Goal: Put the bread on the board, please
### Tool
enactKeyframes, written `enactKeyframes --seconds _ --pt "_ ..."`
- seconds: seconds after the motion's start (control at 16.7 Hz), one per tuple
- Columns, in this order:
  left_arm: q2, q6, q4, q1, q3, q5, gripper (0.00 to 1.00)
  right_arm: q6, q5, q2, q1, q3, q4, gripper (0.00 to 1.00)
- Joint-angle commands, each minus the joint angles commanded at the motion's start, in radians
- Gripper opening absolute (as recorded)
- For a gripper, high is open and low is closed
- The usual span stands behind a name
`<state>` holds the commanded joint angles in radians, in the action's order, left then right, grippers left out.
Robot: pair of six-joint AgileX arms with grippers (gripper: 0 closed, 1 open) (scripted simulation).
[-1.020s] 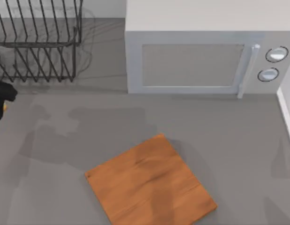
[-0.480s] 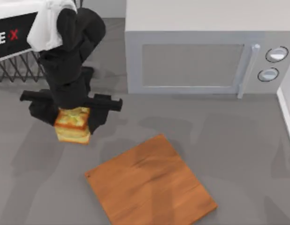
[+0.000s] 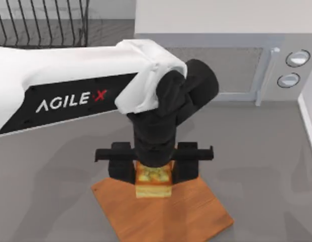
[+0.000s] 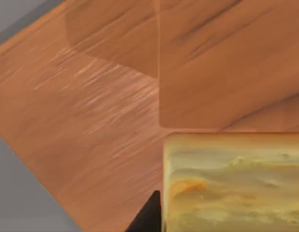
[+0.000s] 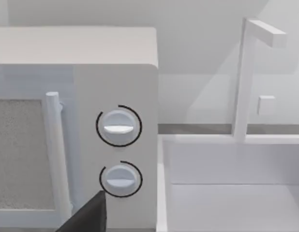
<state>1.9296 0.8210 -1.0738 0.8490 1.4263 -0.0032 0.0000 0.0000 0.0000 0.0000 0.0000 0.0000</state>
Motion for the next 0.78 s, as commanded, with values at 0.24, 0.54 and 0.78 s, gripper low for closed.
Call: enactKeyframes --seconds 0.24,0.54,0.78 --pt "-0.007 0.04 0.011 0.038 -0.002 -0.004 0.0 0.0 0.0 0.0 0.0 0.0 0.0 1.0" --pt "0.002 0.038 0.024 0.033 -0.011 -0.004 0.0 0.0 0.0 0.0 0.0 0.0 0.0 1.0" --pt "0.018 0.036 0.084 0.035 -0.051 -0.003 0.0 0.0 0.0 0.0 0.0 0.0 0.0 1.0"
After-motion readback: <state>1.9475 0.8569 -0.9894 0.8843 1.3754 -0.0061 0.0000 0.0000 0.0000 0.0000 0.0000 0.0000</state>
